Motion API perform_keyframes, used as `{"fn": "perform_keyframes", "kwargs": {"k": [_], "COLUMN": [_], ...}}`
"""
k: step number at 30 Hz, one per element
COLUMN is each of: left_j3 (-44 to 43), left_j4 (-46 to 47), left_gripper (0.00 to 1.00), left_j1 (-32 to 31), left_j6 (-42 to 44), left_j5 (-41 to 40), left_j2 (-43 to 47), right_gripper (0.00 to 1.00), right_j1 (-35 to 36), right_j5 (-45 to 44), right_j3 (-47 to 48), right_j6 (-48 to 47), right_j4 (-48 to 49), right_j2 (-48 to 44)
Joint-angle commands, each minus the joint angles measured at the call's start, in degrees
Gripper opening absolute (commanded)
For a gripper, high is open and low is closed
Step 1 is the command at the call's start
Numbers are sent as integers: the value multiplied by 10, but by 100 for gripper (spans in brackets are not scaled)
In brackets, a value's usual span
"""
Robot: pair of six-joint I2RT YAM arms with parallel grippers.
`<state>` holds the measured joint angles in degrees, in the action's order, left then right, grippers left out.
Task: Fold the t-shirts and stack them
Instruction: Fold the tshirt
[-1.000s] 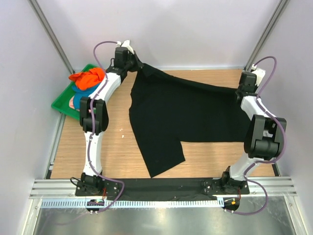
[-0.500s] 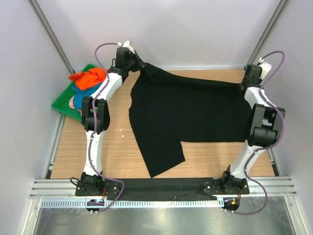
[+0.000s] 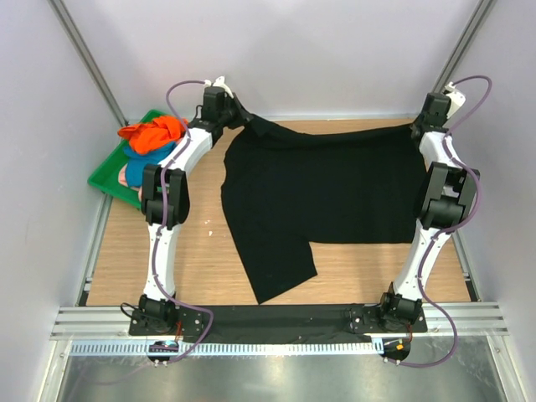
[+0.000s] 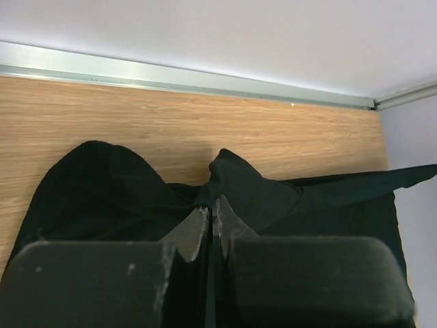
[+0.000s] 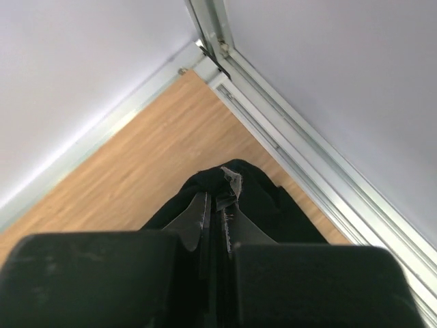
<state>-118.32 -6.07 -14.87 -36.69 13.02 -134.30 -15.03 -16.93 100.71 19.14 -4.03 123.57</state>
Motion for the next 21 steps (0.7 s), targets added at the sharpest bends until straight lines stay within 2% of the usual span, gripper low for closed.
{"fn": "perform_keyframes", "kwargs": {"k": [1,9,21], "left_j3": [-11,19,104], "left_j4": [34,32,-4], "left_gripper": [0,0,0], "left_j1": [1,-2,-2], "left_j6": [-7,-5,24], "left_j5": [-3,-2,-33], "left_j2": [26,37,109], "right_gripper": [1,1,1], "right_j1": [-3,-15,-30], "right_j5": [7,3,4], "right_j3": [48,18,4], "right_j6": [36,50,35], "right_j4": [16,4,-48], "right_j2": [5,4,-4]}}
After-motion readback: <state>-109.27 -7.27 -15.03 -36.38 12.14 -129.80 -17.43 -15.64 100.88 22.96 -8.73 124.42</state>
